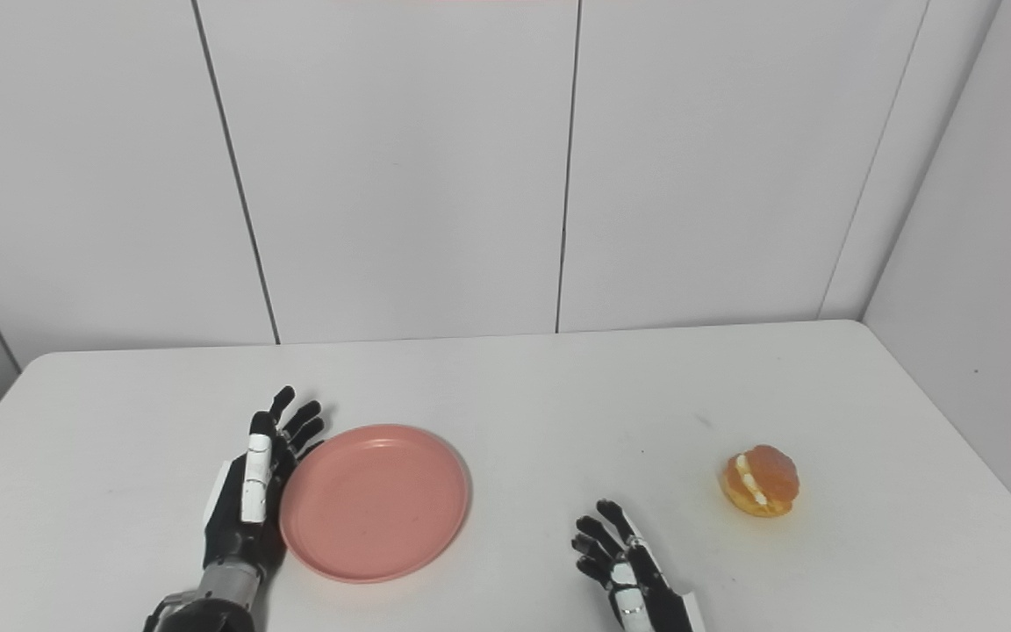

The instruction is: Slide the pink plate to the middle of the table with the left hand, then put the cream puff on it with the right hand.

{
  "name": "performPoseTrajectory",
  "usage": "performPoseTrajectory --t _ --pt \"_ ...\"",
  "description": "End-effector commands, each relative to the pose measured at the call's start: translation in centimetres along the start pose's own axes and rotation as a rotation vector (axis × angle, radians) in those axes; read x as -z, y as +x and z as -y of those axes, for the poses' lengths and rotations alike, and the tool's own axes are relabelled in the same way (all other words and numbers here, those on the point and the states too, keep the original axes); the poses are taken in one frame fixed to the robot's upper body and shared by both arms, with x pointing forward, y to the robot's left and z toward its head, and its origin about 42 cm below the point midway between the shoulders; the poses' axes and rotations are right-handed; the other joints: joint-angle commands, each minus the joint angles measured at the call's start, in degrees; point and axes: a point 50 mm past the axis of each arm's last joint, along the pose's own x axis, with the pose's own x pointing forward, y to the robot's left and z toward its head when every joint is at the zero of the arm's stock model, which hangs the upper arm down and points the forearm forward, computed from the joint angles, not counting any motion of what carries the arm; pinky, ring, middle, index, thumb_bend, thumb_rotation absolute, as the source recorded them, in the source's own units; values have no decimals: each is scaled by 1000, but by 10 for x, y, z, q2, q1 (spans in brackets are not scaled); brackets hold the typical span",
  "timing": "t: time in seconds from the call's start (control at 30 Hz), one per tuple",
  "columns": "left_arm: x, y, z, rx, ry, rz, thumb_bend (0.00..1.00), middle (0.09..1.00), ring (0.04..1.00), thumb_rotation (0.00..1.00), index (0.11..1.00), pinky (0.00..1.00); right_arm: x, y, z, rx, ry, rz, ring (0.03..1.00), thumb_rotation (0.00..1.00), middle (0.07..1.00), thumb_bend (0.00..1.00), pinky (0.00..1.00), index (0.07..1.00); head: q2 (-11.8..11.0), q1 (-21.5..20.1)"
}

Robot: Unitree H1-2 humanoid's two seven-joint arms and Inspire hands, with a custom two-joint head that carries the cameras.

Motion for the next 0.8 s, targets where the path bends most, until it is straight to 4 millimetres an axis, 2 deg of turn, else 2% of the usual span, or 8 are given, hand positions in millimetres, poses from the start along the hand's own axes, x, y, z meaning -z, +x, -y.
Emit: performPoseTrajectory --t 0.0,0.17,0.3,0.53,0.77 --pt "13 -4 6 7 -14 -65 779 885 899 962 934 854 18 -8 -11 -9 26 -130 838 919 844 787 854 894 4 -4" --pt "12 0 16 17 -45 -74 808 880 895 931 925 848 15 -4 -18 -12 19 -133 840 927 847 807 848 896 21 -35" --pt "13 3 20 35 -55 -75 799 880 894 923 923 851 14 0 -23 -13 16 -127 842 929 846 791 850 901 26 -56" --pt "14 3 15 50 -39 -76 795 882 899 932 923 859 12 4 -32 -14 3 -128 844 940 859 762 850 911 32 -97" --pt "18 2 8 45 -18 -80 821 874 885 950 928 810 12 7 -37 0 -9 -128 837 939 857 775 837 911 32 -106"
